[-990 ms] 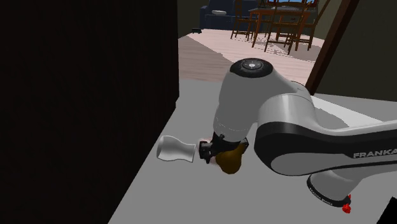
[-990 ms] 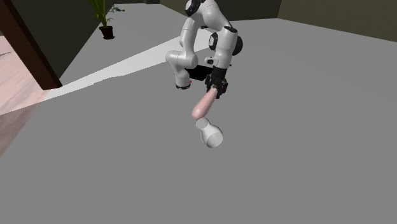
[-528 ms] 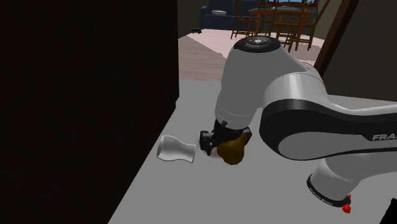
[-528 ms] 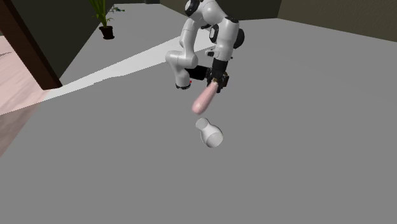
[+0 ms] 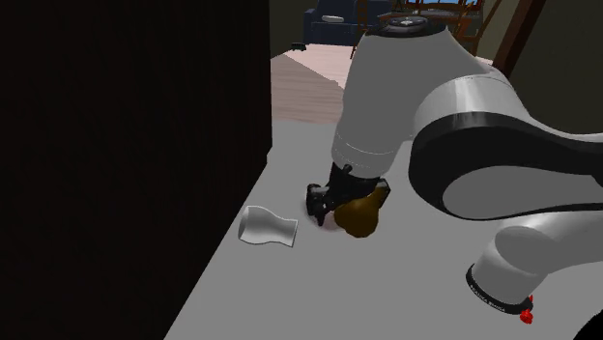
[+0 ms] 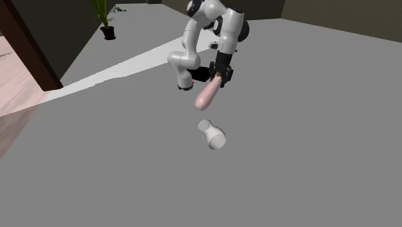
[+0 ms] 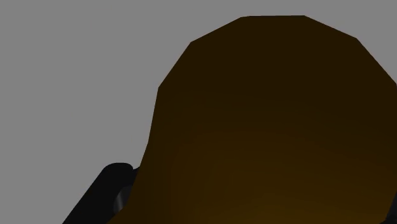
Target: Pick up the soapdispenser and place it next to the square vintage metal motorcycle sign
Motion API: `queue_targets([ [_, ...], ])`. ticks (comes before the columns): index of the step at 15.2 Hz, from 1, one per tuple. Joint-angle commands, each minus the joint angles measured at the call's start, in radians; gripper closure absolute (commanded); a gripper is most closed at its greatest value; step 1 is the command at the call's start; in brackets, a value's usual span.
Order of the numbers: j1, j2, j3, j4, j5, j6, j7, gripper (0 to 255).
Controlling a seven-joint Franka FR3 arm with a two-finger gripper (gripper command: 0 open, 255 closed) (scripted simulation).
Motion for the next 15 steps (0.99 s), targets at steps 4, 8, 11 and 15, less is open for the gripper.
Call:
queue_targets([
  [4, 0.108, -0.102, -0.006, -0.029, 0.052, -0.080, 0.061, 255],
  [8, 0.197, -0.179, 0.002, -0.039, 0.096, -0.153, 0.129, 255],
  [11, 0.257, -0.228, 0.016, -0.033, 0.128, -0.208, 0.187, 255],
  [15, 0.326, -0.279, 0.042, -0.010, 0.172, -0.278, 0.270, 255],
])
